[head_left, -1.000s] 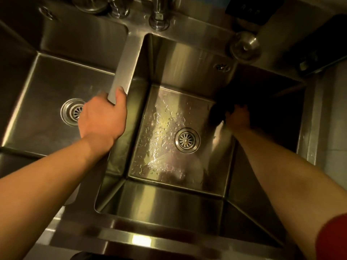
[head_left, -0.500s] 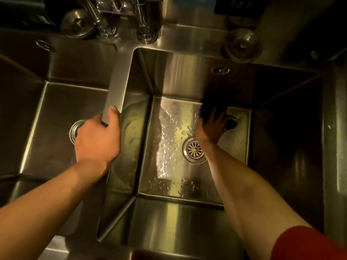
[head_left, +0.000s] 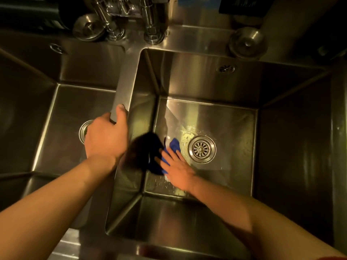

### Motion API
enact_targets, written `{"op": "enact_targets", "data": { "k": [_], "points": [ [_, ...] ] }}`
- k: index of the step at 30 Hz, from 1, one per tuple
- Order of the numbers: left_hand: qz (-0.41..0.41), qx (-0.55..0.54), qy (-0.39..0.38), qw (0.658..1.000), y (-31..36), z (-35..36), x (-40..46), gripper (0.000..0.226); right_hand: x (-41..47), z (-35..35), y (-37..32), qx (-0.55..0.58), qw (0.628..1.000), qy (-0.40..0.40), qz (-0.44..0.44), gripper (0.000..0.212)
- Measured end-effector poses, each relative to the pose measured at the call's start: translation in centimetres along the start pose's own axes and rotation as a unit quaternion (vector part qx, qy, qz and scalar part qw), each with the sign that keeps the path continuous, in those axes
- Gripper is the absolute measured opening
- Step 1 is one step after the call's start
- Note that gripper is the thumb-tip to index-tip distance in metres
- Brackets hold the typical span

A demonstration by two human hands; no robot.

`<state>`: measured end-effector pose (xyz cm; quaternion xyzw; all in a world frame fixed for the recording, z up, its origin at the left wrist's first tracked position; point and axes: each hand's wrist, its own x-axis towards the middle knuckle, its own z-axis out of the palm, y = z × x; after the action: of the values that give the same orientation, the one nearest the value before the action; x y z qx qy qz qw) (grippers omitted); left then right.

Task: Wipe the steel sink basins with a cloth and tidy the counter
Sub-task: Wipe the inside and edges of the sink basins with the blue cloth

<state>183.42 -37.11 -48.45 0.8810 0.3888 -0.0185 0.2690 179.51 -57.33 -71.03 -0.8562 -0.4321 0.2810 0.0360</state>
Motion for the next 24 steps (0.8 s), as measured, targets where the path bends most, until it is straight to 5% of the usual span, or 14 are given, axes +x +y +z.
{"op": "enact_targets", "data": {
  "k": [5,9,15,21,24],
  "points": [
    [0.002,0.001,-0.004,1.000,0.1,-0.1,-0.2,0.075,-5.2,2.1,2.9,-0.053,0.981,-0.072,-0.172,0.083],
    [0.002,-0.004,0.001,1.000,0.1,-0.1,0.0,0.075,-4.1,-0.2,6.5,-0.128,0.967,-0.050,-0.214,0.068],
    [0.000,-0.004,-0.002,1.000,0.0,0.0,0.3,0.074,2.5,-7.0,10.0,-0.038,0.999,0.033,0.019,0.061],
    [-0.008,-0.014,-0.009,1.000,-0.1,0.1,0.2,0.071,-1.2,-8.2,16.0,0.026,0.977,0.082,0.196,0.060],
    [-0.005,-0.012,-0.010,1.000,-0.1,0.0,0.2,0.072,-7.1,-5.7,17.0,0.099,0.936,0.134,0.310,0.059]
  ]
}}
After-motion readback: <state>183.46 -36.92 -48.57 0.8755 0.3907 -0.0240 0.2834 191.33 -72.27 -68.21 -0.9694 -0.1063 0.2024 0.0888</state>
